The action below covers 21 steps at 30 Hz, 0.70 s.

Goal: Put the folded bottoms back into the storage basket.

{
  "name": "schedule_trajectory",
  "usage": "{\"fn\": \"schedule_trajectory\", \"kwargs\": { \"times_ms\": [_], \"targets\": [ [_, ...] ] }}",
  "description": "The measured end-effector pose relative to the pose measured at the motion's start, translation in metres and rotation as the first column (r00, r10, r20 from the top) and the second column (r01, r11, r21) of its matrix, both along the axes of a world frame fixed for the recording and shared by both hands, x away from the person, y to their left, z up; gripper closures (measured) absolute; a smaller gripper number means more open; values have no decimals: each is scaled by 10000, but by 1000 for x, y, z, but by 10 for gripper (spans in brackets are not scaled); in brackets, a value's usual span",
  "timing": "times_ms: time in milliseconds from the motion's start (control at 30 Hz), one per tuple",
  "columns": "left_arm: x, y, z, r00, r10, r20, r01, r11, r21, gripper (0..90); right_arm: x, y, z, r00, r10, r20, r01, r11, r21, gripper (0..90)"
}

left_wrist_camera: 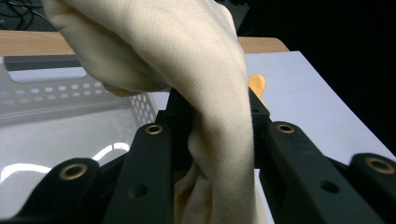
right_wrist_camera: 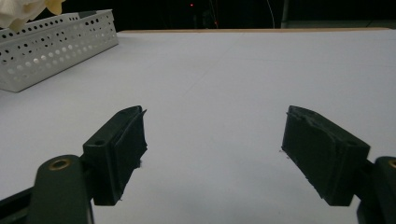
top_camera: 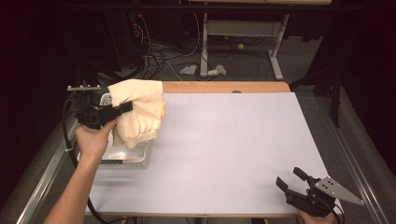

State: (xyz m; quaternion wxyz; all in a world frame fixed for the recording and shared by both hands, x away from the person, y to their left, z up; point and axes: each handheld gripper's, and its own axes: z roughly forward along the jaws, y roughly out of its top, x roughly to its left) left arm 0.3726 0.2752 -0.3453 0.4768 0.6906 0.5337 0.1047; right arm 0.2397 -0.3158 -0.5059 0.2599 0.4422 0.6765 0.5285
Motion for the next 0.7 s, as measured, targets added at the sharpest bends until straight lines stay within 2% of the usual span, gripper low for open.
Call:
{"fn": "schedule_trajectory", "kwargs": {
  "times_ms": [700],
  "targets": [
    [1, 22, -9, 9968, 791, -103, -787, 9962, 386, 696, 0, 0, 0, 10000, -27, 9, 27, 10000, 4, 220]
  ]
}}
